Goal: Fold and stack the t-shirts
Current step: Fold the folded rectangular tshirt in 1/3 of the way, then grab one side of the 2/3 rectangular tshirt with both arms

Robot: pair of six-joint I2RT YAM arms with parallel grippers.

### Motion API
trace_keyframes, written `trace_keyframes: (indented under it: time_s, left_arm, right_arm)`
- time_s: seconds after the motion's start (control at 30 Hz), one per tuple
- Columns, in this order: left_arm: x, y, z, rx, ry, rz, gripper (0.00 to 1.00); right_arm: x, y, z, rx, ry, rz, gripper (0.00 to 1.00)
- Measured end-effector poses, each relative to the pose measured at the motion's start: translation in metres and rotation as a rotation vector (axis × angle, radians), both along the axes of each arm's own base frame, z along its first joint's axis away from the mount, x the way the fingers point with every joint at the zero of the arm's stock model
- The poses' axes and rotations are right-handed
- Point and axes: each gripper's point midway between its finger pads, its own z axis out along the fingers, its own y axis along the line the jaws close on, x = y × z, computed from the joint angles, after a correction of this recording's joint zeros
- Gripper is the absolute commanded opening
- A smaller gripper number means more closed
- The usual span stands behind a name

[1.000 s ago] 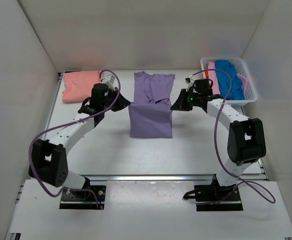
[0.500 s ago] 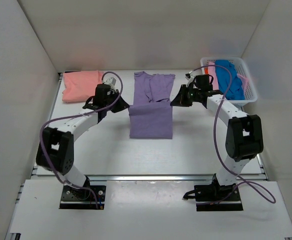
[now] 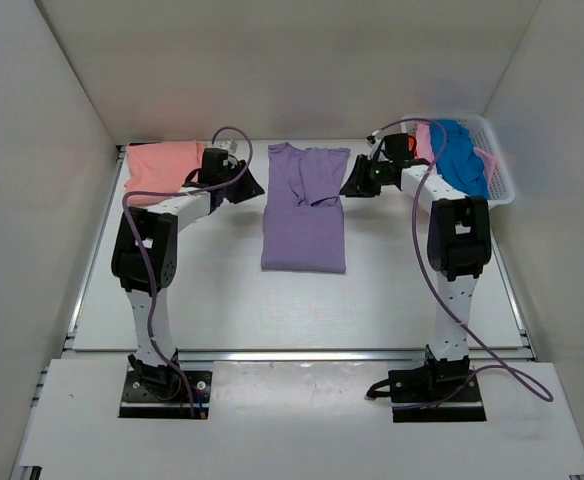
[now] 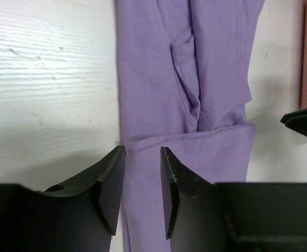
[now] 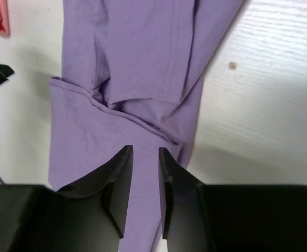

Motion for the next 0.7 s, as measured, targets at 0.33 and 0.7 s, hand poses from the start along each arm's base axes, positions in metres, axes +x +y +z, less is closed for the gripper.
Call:
trace_keyframes:
  time_s: [0.33,0.7]
  left_arm:
    - [-0.044,0.023,0.012,-0.012,0.001,0.029,0.5]
    - [-0.206,0.012,-0.047,-0.022,0.198,0.108,0.52]
  right_arm:
    - [-0.048,-0.018,-0.001,-0.096,0.035,-0.063,0.32]
    - [-0.225,-0.018,-0.061,0.025,0.31,-0.235,0.46]
